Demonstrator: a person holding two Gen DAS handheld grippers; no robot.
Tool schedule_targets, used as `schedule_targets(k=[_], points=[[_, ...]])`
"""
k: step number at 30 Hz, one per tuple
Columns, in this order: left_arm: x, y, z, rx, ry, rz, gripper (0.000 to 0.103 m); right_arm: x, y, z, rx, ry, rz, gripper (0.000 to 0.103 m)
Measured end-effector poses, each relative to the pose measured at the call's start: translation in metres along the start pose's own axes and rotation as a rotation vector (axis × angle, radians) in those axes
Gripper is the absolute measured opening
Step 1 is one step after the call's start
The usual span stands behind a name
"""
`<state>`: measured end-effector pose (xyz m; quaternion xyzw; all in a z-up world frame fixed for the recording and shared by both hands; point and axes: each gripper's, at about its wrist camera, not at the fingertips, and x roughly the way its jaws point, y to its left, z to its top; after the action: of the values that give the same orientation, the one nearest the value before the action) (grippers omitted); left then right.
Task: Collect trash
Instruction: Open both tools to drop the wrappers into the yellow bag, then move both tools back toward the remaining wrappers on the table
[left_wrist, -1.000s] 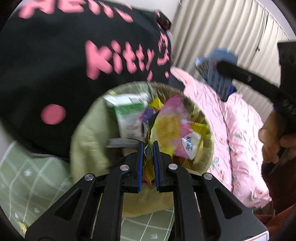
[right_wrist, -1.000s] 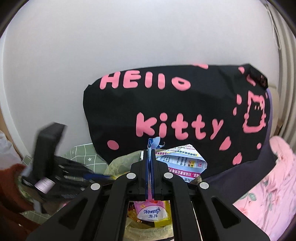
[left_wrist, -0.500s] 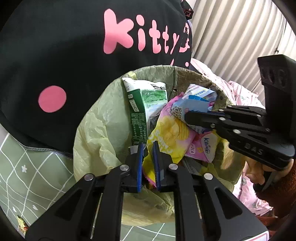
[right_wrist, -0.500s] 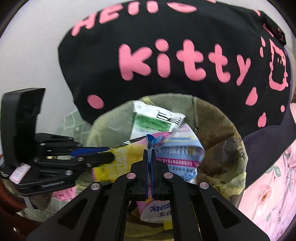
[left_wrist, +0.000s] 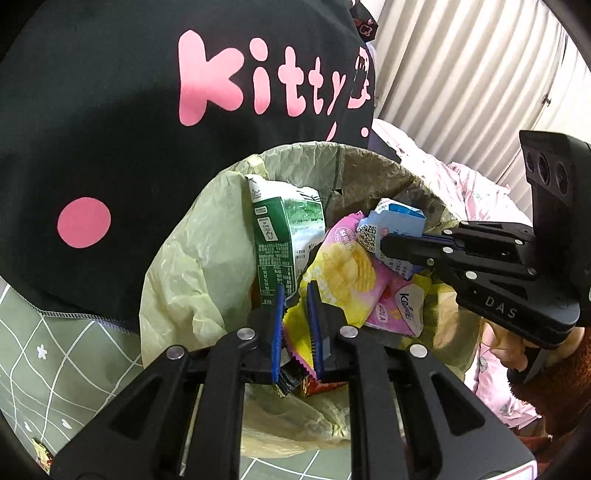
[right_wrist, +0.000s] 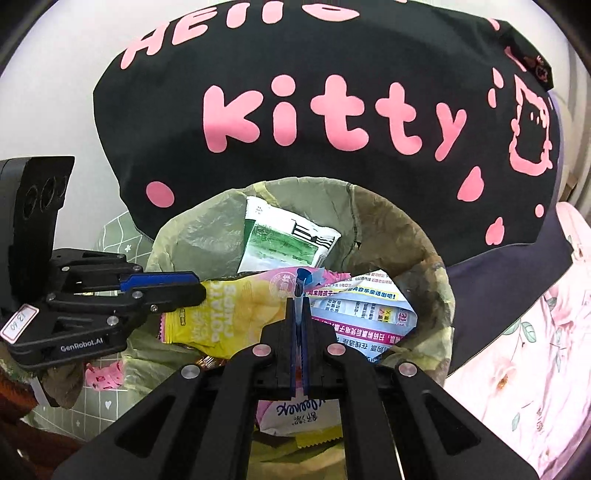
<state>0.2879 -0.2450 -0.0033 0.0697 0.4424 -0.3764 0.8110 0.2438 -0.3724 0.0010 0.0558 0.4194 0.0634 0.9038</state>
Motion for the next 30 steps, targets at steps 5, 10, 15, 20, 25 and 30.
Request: schedule_targets(k=[5,10,15,20,25,30], points=[[-0.009,0.003,0.0,-0.019,-0.019,-0.017,0.019,-0.009,0.008,0.001,-0.019,-0.022,-0.023,0.005],[-0.025,0.011,-0.004,-0.053,-0.047,-0.034,0.036,-0.014,0.015,-0.002,-0.029,-0.04,-0.063,0.01],[-0.052,0.018,-0.011,-0.075,-0.095,-0.015,0.047,-0.024,0.02,-0.002,-0.031,-0.072,-0.064,0.032],[-0.094,0.04,-0.03,-0.142,-0.193,0.04,0.057,-0.037,0.04,0.004,-0.079,-0.124,-0.098,0.037],[-0.134,0.086,-0.074,-0.279,-0.268,0.122,0.058,-0.044,0.075,0.013,-0.132,-0.185,-0.055,0.039],[-0.165,0.131,-0.129,-0.398,-0.278,0.261,0.058,-0.036,0.116,0.019,-0.182,-0.219,0.087,0.047]])
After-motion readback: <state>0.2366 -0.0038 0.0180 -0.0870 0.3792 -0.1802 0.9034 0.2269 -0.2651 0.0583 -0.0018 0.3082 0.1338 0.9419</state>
